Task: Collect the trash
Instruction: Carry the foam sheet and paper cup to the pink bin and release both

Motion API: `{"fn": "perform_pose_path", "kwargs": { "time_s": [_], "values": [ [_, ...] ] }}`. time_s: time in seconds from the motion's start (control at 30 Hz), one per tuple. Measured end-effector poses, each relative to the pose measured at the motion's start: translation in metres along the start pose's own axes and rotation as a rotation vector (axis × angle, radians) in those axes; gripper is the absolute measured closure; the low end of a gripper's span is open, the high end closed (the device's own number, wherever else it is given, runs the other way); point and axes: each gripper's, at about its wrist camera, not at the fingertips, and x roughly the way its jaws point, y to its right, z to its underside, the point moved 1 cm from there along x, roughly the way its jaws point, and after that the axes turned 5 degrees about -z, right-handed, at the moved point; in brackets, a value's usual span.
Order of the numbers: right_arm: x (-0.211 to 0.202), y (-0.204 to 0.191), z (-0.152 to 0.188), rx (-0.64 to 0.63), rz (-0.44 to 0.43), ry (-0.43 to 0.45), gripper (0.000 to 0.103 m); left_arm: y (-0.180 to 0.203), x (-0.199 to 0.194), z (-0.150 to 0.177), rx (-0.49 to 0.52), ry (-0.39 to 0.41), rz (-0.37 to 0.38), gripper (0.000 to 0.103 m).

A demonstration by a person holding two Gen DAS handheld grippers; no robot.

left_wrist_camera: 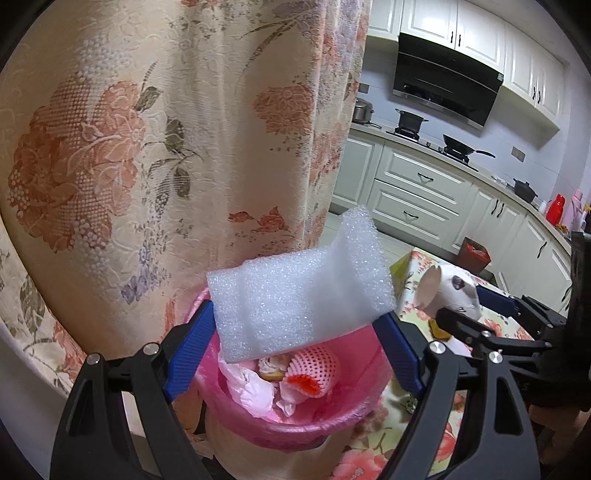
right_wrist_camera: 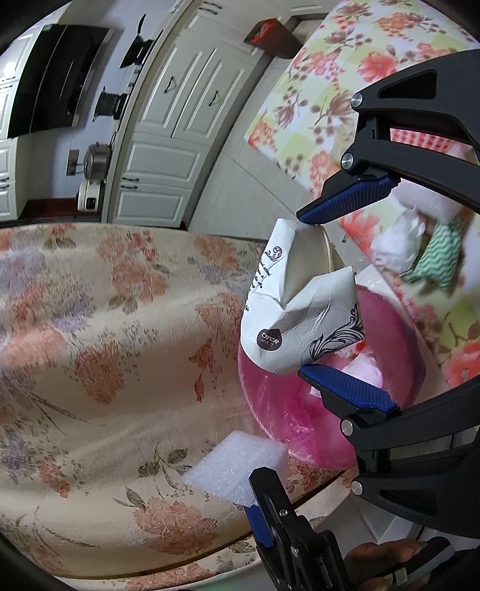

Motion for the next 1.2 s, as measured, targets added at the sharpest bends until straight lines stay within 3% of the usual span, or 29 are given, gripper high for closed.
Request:
{"fn": "perform_pose_path", "kwargs": {
  "time_s": [0.5,0.7,0.77,1.2],
  "values": [
    [0.034,-0.023,-0.018,-0.055,-0.052,-0.027,0.028,-0.011,0.0,-0.011,-0.025,0.023,-0.02,0.02],
    [0.039,-0.019,-0.017,-0.046,-0.047,-0.033,0.022,-0.012,0.003,-0.014,-0.033,0.024,-0.025,0.016],
    [0.038,-0.017,-0.016,-0.039,-0.039,-0.028,0.021,-0.012,0.006,-0.014,-0.036,0.019,-0.029,0.011],
    [0.01,0.009,0.0,0.004,0.026,-0.007,0.019,-0.004,0.002,-0.007,-0.039,0.009,0.01,0.012]
  ]
}}
